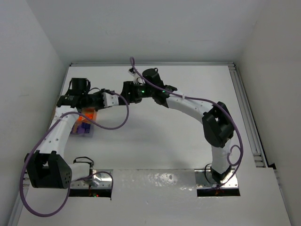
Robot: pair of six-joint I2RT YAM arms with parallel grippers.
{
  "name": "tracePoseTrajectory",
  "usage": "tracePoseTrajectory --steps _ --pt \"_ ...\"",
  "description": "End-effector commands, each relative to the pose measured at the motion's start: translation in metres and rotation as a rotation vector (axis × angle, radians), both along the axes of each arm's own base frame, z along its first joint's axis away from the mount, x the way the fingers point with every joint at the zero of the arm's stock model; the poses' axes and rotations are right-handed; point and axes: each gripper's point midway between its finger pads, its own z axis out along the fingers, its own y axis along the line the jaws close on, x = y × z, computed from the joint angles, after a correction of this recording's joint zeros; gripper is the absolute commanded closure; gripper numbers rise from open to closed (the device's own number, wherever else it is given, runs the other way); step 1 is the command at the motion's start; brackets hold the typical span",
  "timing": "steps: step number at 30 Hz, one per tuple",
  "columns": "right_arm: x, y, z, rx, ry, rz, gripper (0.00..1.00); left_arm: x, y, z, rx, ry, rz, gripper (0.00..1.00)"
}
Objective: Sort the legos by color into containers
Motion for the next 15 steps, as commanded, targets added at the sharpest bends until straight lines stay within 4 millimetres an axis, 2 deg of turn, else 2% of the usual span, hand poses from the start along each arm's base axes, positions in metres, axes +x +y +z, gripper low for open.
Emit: tracePoseTrajectory --steps 1,2,3,4,5,7,9,10,12,13,15 --pt "0.039 -0.051 0.006 -0.027 0.000 -0.199 0.16 0.022 0.032 0.008 -0.028 0.071 0.342 1.00" --pt "0.054 -0.067 0.006 -0.023 0.034 -0.304 0.12 0.023 0.040 -0.001 -0.069 0.164 0.477 1.00" --pt "0.065 -0.083 0.005 -0.016 0.059 -0.383 0.08 0.025 0.047 -0.002 -0.075 0.196 0.555 1.00" --pt "0.077 -0.111 0.004 0.007 0.066 -0.481 0.03 0.025 0.058 -0.007 -0.061 0.231 0.651 1.00" --pt "0.090 -0.129 0.002 0.015 0.059 -0.589 0.01 0.021 0.071 -0.015 -0.097 0.312 0.771 1.00" --pt "0.100 -0.163 0.000 0.000 0.012 -0.750 0.01 0.015 0.093 -0.025 -0.127 0.402 0.967 1.00" --pt "0.099 -0.172 0.000 -0.031 -0.022 -0.778 0.01 0.011 0.117 -0.031 -0.144 0.449 1.107 1.00" --pt "0.097 -0.175 -0.002 -0.055 -0.030 -0.774 0.01 0.005 0.147 -0.043 -0.178 0.520 1.242 1.00" --pt "0.095 -0.177 -0.004 -0.101 -0.061 -0.748 0.01 0.005 0.188 -0.045 -0.230 0.550 1.384 1.00" --pt "0.094 -0.178 -0.007 -0.129 -0.062 -0.737 0.01 -0.005 0.228 -0.058 -0.274 0.612 1.521 1.00" --pt "0.090 -0.178 -0.010 -0.157 -0.070 -0.709 0.01 -0.006 0.258 -0.057 -0.356 0.637 1.579 1.00"
